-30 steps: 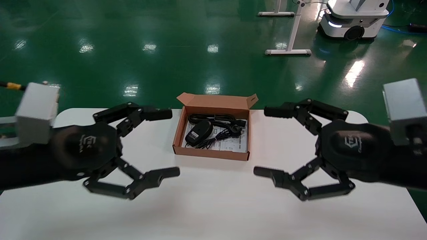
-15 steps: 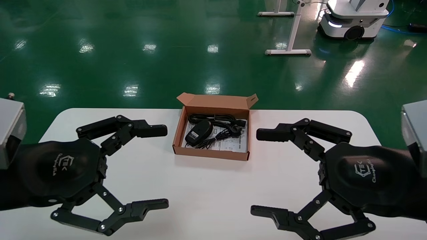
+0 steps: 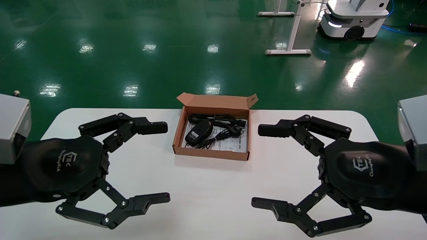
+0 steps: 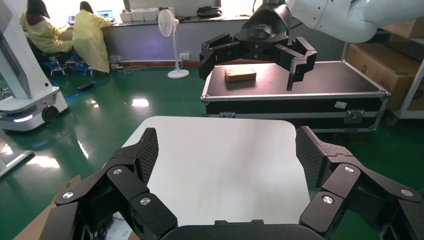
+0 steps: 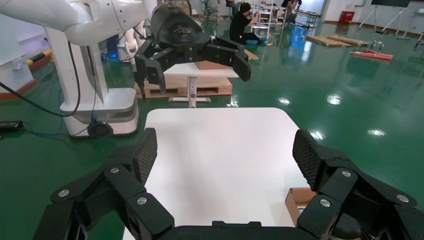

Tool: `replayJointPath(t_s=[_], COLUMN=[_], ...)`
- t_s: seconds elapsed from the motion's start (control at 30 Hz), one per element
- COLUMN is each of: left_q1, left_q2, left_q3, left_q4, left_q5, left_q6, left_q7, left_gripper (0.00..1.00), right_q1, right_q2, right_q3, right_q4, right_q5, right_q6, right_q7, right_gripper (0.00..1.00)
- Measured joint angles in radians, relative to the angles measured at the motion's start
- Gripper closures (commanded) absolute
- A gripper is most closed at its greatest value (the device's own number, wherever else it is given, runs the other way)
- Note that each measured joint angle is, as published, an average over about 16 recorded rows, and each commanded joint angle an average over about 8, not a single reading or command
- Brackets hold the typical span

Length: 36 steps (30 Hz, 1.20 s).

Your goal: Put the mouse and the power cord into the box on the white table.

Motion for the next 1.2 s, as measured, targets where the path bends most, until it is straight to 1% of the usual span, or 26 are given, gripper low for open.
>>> replayJointPath(t_s=[1.2], left_q1=[-0.004], left_q2=[0.004], left_q3=[0.003], left_q4=[0.007], left_q5=[0.005], left_q6=[-0.003], left_q7=[0.002], left_gripper=[0.00], right_q1=[0.006], right_q2=[-0.002], right_q3=[-0.004], right_q4=[-0.009], right_q5=[-0.005], right_q6=[0.002], right_q7=[-0.005], right_gripper=[0.00])
